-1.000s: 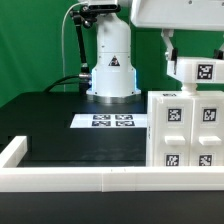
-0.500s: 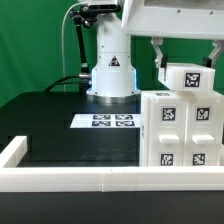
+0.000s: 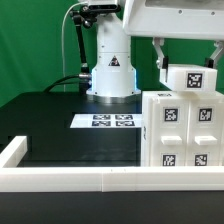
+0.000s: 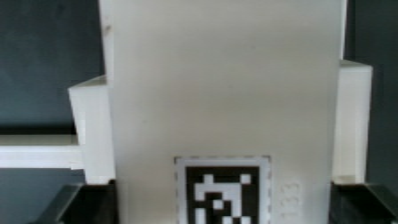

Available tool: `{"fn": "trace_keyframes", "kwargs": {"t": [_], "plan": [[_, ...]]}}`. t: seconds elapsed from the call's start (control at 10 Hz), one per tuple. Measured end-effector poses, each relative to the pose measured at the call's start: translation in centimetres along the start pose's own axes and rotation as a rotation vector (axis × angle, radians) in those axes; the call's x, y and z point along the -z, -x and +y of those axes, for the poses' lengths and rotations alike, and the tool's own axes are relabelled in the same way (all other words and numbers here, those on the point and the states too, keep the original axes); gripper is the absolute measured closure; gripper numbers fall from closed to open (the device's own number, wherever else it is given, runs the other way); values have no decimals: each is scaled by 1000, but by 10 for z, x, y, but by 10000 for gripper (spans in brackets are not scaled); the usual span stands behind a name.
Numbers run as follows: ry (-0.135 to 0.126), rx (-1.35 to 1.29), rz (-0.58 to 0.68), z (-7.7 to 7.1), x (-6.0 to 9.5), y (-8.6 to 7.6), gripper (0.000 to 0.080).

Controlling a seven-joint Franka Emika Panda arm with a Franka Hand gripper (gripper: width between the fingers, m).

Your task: Assemble cabinet

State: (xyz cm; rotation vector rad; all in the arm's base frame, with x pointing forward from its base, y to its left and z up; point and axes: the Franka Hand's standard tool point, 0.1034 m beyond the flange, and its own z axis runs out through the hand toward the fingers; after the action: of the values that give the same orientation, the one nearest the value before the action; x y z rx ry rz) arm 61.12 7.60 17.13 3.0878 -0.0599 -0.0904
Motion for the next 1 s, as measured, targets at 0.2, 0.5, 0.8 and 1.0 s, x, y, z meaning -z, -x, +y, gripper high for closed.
{"fn": "trace_keyframes", "kwargs": {"t": [0.2, 0.5, 0.8, 1.0], "plan": [[0, 0, -1, 0, -1, 0, 84], [-2, 15, 14, 1, 1, -2, 4], [-22, 67, 147, 10, 2, -5, 3], [-30, 66, 196, 10, -3, -1, 3]]}}
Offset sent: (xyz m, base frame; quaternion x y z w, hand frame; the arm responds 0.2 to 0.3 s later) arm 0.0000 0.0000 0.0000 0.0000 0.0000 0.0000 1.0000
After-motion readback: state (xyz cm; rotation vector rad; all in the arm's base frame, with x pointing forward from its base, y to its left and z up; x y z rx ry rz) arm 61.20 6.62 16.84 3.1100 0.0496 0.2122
